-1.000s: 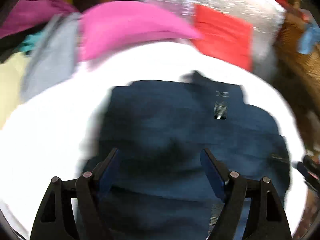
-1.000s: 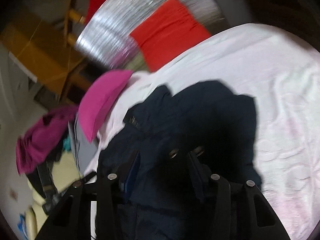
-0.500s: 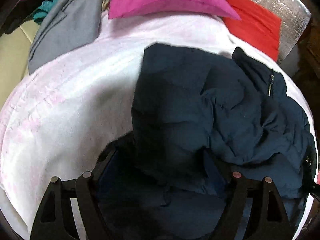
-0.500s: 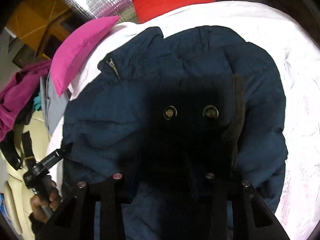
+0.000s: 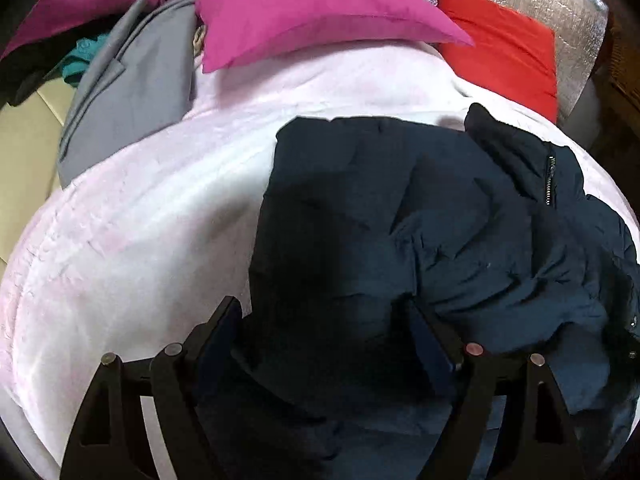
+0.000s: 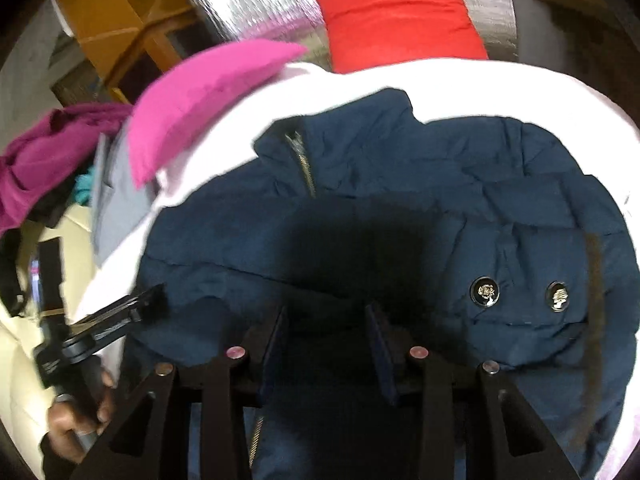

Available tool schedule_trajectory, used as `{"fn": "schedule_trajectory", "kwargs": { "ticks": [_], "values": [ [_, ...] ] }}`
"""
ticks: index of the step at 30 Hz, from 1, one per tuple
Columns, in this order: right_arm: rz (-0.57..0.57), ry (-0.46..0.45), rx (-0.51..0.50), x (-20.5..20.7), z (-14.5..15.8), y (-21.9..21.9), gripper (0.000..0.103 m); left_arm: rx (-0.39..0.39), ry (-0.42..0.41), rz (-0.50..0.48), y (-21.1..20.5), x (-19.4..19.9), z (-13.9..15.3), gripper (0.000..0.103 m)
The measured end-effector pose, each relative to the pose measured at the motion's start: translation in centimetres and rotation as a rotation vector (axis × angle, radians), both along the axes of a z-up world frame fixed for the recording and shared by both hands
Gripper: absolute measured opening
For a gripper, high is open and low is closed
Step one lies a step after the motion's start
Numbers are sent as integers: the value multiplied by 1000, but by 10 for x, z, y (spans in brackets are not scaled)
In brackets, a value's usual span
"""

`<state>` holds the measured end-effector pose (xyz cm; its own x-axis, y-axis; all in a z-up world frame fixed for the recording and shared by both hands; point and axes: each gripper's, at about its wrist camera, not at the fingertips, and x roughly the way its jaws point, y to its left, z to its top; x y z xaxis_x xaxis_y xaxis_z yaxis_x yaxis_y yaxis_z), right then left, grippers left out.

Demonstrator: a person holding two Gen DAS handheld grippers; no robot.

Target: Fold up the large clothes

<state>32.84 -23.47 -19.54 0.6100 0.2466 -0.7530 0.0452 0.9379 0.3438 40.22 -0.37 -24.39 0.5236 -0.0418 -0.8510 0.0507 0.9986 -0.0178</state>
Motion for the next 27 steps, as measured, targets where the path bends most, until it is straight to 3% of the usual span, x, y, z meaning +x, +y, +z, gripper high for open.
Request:
{"fn": "schedule_trajectory", "kwargs": {
  "ticks": [5,10,12,13,14,19,22,27],
  "values": [
    [2,9,63,-2,7,-10,43,-33,-1,-18,9,4,5,85],
    [-113,-123,154,-31,40,-68,44,-51,-55,33,25,7,18,85],
    [-182,-139,203,-43,45,-99,54,-61,-61,57,32,4,23,85],
    [-209,-123,234,-49,43,-116,69,-64,-59,66,36,6,23,85],
    [-223,-109,258,-52,40,-128,75,-65,-56,70,38,6,24,85],
    [-235,-37,416,-64,15,-165,75,-117,-49,97,53,10,28,85],
    [-215,21,380,-63,4,-162,75,-145,-30,84,53,11,27,85],
    [-158,78,305,-52,-10,-138,73,-88,20,59,37,10,14,85]
  ]
}}
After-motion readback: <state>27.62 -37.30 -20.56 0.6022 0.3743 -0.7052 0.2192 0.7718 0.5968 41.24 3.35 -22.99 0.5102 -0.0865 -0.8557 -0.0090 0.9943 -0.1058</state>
